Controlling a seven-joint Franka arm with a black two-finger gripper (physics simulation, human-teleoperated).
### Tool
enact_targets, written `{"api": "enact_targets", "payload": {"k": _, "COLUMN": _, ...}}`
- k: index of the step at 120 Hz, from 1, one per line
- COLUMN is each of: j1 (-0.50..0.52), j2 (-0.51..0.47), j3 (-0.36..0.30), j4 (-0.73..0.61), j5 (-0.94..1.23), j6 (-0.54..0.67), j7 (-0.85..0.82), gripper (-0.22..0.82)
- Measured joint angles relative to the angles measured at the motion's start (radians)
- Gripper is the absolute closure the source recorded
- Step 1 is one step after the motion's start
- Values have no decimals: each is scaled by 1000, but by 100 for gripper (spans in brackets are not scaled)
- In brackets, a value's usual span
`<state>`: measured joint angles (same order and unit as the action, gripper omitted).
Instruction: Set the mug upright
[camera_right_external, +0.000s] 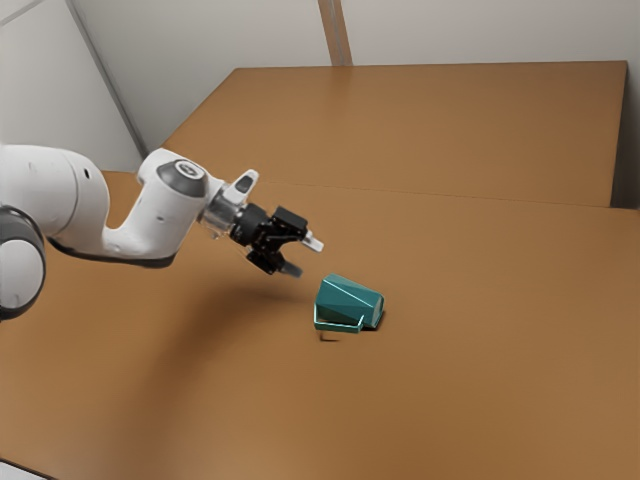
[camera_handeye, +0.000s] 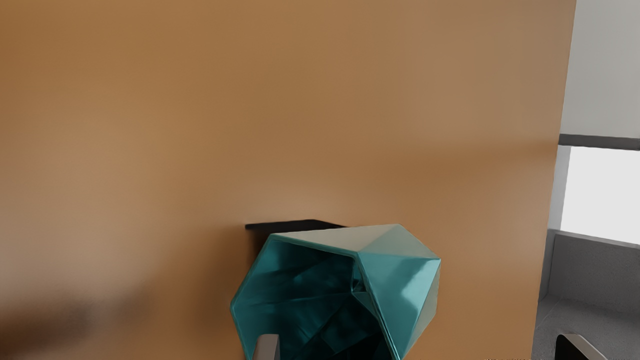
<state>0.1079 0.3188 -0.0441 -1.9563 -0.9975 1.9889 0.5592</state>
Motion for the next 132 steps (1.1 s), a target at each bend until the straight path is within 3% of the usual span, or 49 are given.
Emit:
{"api": "enact_targets", "payload": {"k": 71, "j1": 7, "j2": 94, "j3": -37, "j4": 1, "j5": -123, "j6": -94, "j7": 302, "gripper": 1}}
{"api": "enact_targets", "payload": {"k": 132, "j1": 15, "j2": 125, "j3": -48, "j4": 2, "j5": -171, "j6": -111, "j7": 448, "gripper": 56}}
